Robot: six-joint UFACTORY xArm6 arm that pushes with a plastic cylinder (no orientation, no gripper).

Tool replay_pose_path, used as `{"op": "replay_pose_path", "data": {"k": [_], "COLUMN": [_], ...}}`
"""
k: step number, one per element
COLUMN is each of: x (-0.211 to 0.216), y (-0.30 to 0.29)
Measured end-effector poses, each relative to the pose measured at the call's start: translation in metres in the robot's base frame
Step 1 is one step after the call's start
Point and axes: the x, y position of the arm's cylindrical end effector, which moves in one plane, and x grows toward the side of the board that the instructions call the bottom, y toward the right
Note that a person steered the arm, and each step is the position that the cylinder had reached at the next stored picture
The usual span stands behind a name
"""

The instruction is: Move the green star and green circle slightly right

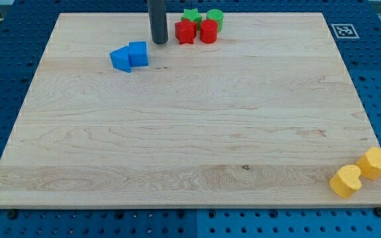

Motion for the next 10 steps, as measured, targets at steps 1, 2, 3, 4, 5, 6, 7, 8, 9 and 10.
{"op": "replay_pose_path", "data": {"k": [1, 2, 3, 4, 5, 6, 7, 8, 9, 10], "x": [-0.024, -0.041, -0.041, -0.044, -0.045, -0.045, -0.051, -0.057, -0.07, -0.066], "y": [-0.004, -0.003, 0.021, 0.036, 0.04, 0.034, 0.017, 0.017, 0.023, 0.038]}}
